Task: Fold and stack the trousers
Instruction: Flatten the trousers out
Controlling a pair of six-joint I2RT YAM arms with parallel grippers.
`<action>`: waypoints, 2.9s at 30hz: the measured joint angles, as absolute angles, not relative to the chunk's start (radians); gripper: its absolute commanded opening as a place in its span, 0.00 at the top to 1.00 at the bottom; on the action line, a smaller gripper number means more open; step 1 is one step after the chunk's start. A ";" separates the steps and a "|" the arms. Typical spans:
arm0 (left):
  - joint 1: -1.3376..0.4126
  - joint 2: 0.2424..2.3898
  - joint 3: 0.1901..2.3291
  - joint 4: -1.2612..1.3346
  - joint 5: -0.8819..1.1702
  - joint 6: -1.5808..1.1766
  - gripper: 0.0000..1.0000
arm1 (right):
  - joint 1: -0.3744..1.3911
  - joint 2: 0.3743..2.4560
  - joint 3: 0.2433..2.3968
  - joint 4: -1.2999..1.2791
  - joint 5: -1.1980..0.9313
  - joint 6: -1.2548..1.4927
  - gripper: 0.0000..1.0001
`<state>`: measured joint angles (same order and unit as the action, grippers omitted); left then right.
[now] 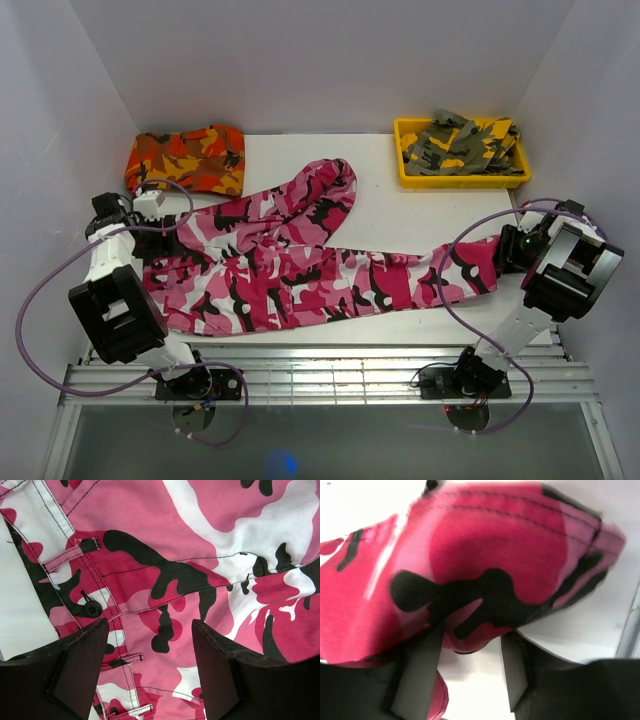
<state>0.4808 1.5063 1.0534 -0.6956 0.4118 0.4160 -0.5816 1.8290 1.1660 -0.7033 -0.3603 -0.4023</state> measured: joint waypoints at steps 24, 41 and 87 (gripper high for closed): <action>0.481 1.533 1.047 -0.699 0.344 0.440 0.20 | -0.510 1.565 1.302 -0.826 0.281 -0.961 0.09; 0.482 1.537 0.913 -0.796 0.379 0.505 0.33 | -0.378 1.779 1.205 -0.919 -0.033 -0.829 0.46; 0.492 1.564 1.010 -0.677 0.423 0.458 0.28 | 0.305 2.116 1.683 -0.402 -0.654 0.089 0.47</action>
<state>0.4915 1.5642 1.0096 -0.6773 0.4232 0.4580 0.3046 2.1159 1.6829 -0.4019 -0.6544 0.0887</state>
